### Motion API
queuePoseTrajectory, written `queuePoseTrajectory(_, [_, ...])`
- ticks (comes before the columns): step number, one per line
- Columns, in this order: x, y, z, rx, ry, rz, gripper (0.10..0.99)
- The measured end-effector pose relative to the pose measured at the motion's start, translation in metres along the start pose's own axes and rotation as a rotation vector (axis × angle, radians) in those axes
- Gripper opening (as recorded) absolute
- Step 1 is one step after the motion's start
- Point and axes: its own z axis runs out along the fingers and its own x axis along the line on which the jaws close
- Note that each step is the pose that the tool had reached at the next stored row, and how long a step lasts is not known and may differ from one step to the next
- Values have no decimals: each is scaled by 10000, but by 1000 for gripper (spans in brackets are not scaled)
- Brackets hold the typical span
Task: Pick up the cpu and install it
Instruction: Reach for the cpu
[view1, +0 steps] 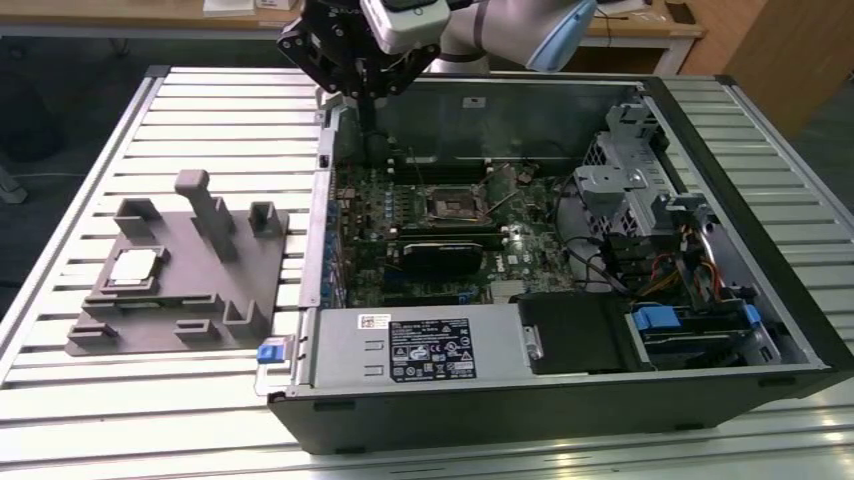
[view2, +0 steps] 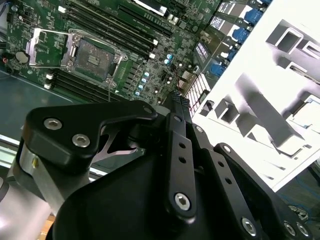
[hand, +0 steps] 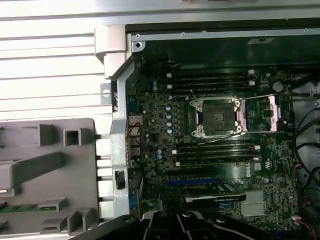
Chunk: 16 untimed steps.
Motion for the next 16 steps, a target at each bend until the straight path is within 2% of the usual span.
queuePoseTrajectory(16, [35,-3,3,0,0,0,106])
